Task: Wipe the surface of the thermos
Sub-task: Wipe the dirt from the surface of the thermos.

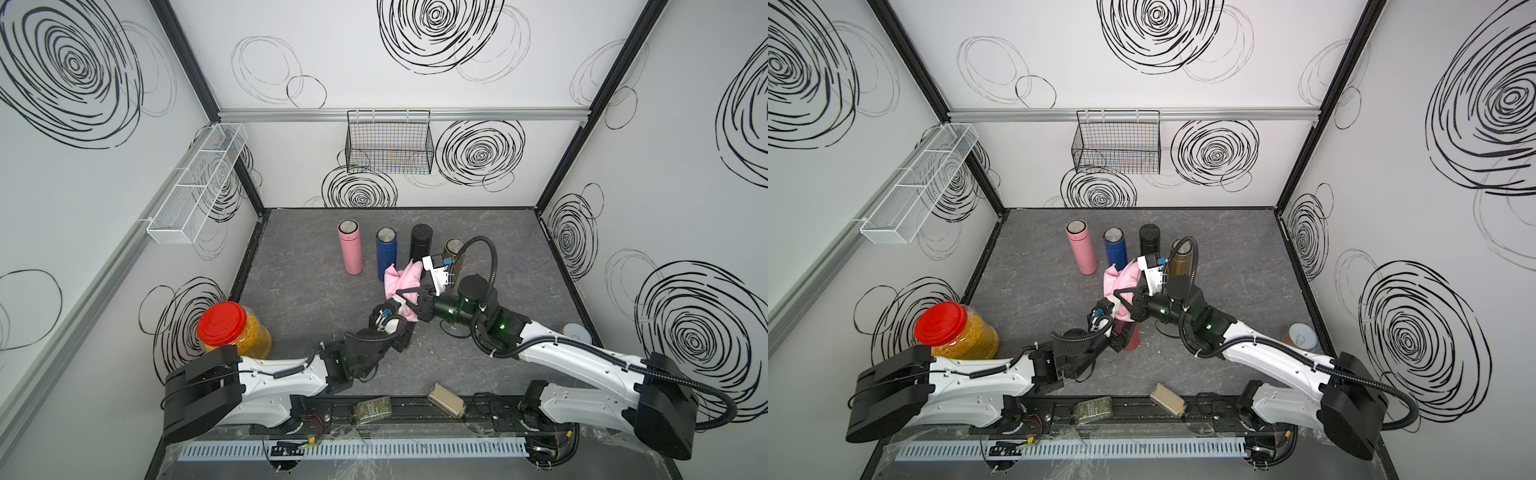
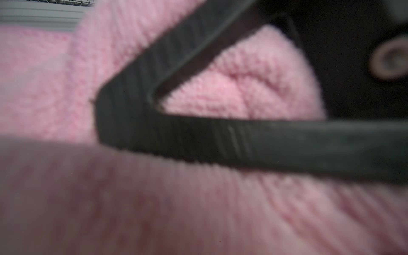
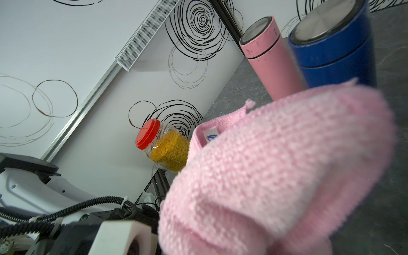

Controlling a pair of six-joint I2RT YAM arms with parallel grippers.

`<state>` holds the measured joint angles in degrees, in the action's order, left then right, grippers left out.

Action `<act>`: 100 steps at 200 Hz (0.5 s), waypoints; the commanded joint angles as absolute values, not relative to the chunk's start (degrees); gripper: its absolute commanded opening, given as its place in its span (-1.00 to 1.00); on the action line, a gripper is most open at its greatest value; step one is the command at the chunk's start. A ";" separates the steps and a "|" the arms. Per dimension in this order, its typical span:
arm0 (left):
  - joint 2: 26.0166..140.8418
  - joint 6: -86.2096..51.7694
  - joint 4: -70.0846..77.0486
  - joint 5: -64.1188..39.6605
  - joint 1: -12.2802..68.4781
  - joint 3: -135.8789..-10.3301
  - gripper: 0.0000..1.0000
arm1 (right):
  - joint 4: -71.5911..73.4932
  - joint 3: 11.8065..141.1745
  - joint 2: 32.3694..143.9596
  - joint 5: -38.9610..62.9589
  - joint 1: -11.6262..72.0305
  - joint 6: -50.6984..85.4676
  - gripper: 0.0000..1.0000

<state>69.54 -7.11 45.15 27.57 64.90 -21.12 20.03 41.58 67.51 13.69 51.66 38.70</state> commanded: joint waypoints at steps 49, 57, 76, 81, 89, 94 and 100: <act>68.88 -10.88 46.43 28.89 65.73 -23.56 -1.00 | 14.12 40.88 69.83 16.18 52.16 37.95 -1.00; 68.43 -11.86 45.62 29.57 65.13 -23.71 -1.00 | 14.27 39.16 67.94 16.30 52.76 38.56 -1.00; 67.06 -14.01 44.11 29.82 63.39 -23.82 -1.00 | 13.34 35.40 61.49 16.04 52.99 40.35 -1.00; 66.62 -14.57 43.84 30.11 63.03 -23.81 -1.00 | 12.44 34.55 59.39 15.40 52.99 40.68 -1.00; 65.86 -15.57 43.32 30.32 62.31 -23.73 -1.00 | 10.71 33.35 55.61 13.96 52.83 41.06 -1.00; 65.35 -16.56 42.87 30.37 61.88 -23.80 -1.00 | 9.31 32.72 53.14 12.49 52.70 41.33 -1.00; 64.67 -18.10 41.85 30.80 61.40 -24.03 -1.00 | 7.50 32.00 50.27 10.57 52.54 41.67 -1.00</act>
<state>67.92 -10.66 41.28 28.47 63.90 -21.98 17.47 35.68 58.28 14.31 52.36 39.75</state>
